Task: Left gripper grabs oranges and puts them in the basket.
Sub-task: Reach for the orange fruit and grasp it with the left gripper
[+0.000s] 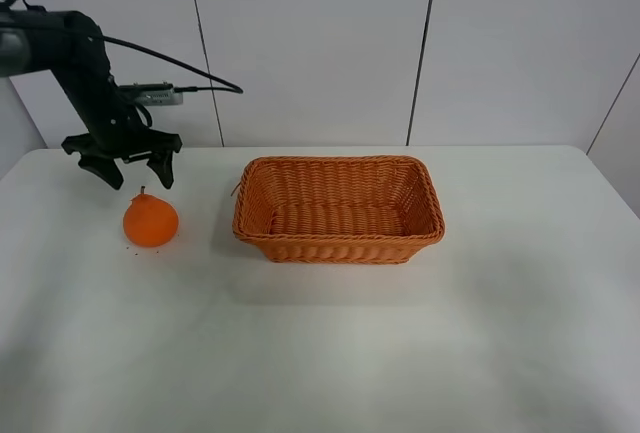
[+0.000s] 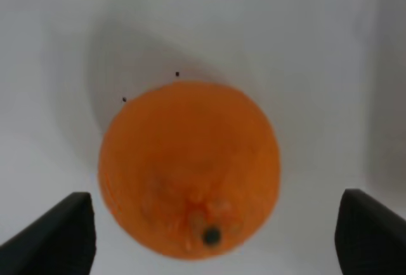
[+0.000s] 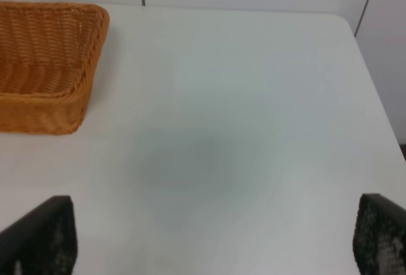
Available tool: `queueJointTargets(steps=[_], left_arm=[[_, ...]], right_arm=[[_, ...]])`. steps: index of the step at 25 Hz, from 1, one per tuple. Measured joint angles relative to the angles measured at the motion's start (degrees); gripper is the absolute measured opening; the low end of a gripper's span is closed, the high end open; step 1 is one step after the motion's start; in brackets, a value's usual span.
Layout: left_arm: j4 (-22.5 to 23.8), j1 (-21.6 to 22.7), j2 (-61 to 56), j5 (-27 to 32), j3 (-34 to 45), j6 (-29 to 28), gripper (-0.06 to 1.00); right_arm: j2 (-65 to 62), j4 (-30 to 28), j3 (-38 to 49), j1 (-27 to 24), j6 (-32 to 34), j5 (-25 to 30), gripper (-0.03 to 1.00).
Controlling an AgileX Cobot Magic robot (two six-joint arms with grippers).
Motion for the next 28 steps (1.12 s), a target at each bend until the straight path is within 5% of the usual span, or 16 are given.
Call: queueJointTargets(steps=[17,20,25,28], left_arm=[[0.3,0.7,5.7,-1.5,0.0,0.2,0.82],[1.3,0.9,6.0,-1.0,0.0,-1.0,0.69],[2.8,1.5,6.1,0.4,0.0,-1.8,0.22],[3.2,1.9,6.1,1.1,-0.4,-1.8,0.19]], right_arm=[[0.0,0.0,0.0,0.0,0.0,0.0,0.69],[0.0,0.0,0.0,0.0,0.0,0.0,0.69],[0.0,0.0,0.0,0.0,0.0,0.0,0.69],[0.0,0.0,0.0,0.0,0.0,0.0,0.69]])
